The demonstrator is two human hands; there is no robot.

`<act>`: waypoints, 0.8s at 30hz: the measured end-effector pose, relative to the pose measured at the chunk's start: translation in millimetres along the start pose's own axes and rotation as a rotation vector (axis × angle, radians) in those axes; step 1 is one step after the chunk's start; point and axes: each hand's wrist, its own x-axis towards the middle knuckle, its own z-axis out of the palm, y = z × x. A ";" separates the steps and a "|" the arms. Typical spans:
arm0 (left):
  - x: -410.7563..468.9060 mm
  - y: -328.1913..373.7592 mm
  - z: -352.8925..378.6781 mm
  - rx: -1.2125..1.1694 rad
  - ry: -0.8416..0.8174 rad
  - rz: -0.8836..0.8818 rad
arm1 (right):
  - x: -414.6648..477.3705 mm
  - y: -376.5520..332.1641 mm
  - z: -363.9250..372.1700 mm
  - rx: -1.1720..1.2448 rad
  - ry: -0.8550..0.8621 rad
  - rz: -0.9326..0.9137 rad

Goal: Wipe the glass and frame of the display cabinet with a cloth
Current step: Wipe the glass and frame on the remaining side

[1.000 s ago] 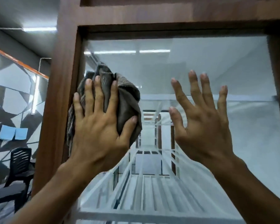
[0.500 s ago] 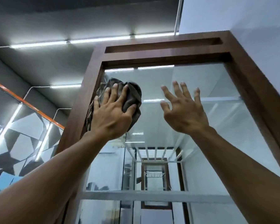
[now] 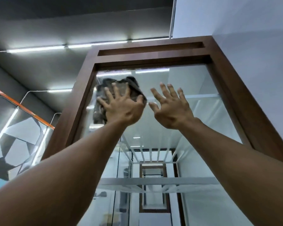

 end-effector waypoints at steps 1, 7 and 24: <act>-3.9 9.5 3.1 0.017 -0.012 0.122 | -4.4 5.6 -1.2 -0.011 -0.003 -0.017; -4.7 43.3 12.3 -0.011 0.010 0.090 | -33.9 70.5 -13.7 -0.066 0.013 0.178; -29.2 144.0 32.3 0.000 -0.052 0.419 | -90.8 111.0 -32.9 -0.299 -0.013 0.182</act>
